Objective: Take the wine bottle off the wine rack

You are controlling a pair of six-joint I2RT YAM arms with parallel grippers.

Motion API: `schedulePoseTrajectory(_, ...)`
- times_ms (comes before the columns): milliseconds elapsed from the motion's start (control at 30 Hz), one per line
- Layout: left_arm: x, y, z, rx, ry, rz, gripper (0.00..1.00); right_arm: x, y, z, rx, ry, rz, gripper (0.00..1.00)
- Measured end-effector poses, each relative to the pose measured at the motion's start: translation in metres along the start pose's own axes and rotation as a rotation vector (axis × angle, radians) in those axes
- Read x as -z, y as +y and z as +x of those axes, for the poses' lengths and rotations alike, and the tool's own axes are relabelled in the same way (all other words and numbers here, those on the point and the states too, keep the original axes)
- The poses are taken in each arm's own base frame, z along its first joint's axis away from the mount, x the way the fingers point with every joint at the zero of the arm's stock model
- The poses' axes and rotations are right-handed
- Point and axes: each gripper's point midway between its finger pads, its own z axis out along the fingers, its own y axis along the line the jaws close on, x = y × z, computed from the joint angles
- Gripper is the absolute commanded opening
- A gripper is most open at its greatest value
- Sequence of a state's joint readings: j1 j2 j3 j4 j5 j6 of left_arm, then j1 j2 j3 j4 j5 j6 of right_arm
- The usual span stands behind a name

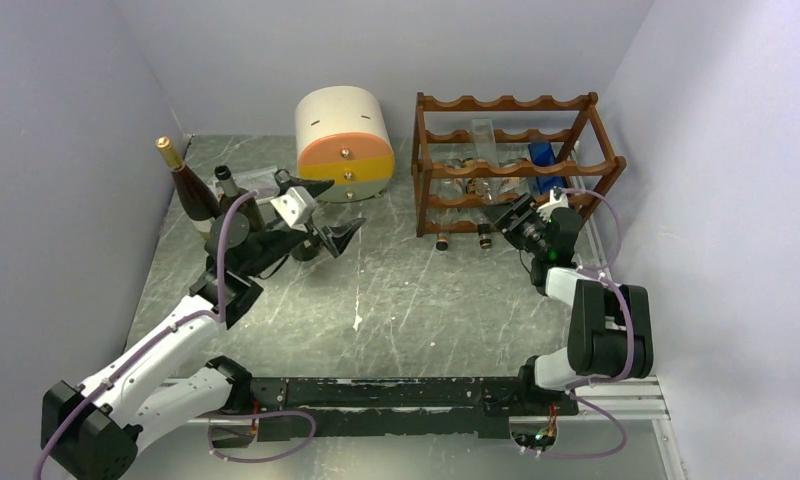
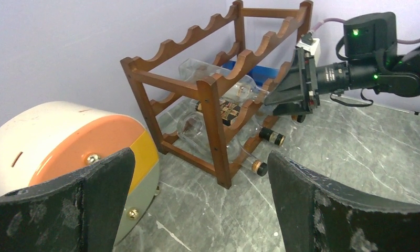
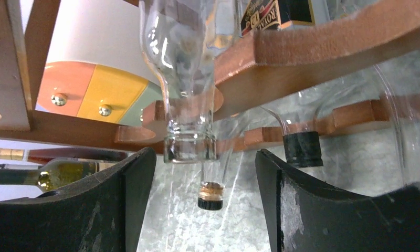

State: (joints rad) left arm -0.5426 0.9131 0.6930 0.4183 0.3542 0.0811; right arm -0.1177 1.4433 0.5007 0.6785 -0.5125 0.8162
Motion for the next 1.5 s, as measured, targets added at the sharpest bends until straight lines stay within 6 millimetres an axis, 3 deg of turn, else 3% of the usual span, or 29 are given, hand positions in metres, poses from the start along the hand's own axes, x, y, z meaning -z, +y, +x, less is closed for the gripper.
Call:
schedulePoseTrajectory(300,-0.006,-0.022,0.005,-0.035,0.018,0.045,0.99,-0.011,0.008,-0.011,-0.015,-0.008,-0.054,0.65)
schedulePoseTrajectory(733,-0.009,-0.028,0.021,-0.051,0.073,0.044,0.98,-0.015,0.014,-0.017,-0.02,-0.03,-0.095,0.6)
schedulePoseTrajectory(933,-0.009,-0.028,0.022,-0.06,0.076,0.039,0.98,-0.02,0.008,-0.012,-0.055,-0.012,-0.1,0.48)
schedulePoseTrajectory(1333,-0.01,-0.032,0.028,-0.054,0.092,0.05,0.98,-0.018,0.01,-0.01,-0.058,0.003,-0.11,0.01)
schedulePoseTrajectory(1500,-0.011,-0.032,0.028,-0.054,0.092,0.052,0.98,-0.014,0.011,-0.01,-0.046,0.003,-0.102,0.0)
